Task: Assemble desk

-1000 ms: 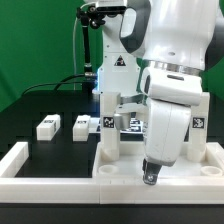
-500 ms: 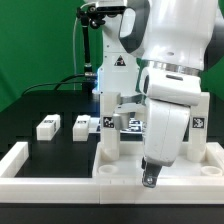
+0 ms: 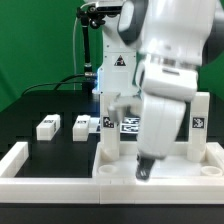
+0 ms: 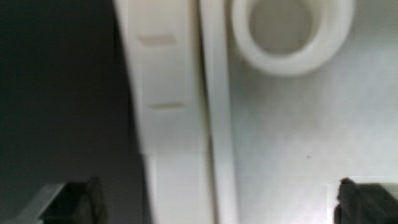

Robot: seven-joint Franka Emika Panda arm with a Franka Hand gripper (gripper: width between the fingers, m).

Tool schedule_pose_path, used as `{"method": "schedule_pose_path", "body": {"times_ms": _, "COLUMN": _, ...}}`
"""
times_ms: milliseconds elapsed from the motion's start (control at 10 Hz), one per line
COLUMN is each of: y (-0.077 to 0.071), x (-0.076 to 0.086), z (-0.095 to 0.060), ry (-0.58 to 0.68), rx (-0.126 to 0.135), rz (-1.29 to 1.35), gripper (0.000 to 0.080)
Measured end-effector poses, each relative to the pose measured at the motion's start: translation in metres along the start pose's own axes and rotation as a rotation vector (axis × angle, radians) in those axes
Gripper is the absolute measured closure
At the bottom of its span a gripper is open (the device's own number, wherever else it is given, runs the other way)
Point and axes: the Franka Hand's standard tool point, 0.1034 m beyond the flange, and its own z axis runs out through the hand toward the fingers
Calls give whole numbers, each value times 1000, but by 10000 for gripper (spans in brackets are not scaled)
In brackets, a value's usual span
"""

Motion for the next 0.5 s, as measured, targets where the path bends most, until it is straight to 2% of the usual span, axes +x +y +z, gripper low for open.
{"method": "schedule_pose_path", "body": {"times_ms": 100, "y": 9, "x": -13, "z": -24, "ry": -8, "rx": 8, "rz": 23, "gripper": 150}}
{"method": "schedule_pose_path", "body": {"times_ms": 200, "y": 12, "x": -25, "z": -36, "ry": -15, "rx": 17, "rz": 41, "gripper": 150}}
{"method": "schedule_pose_path", "body": {"times_ms": 300, "y": 15, "x": -35, "z": -46, "ry": -17, "rx": 15, "rz": 69, "gripper": 150}}
{"method": "schedule_pose_path", "body": {"times_ms": 500, "y": 16, "x": -37, "z": -47, "ry": -19, "rx": 14, "rz": 201, "gripper": 150}}
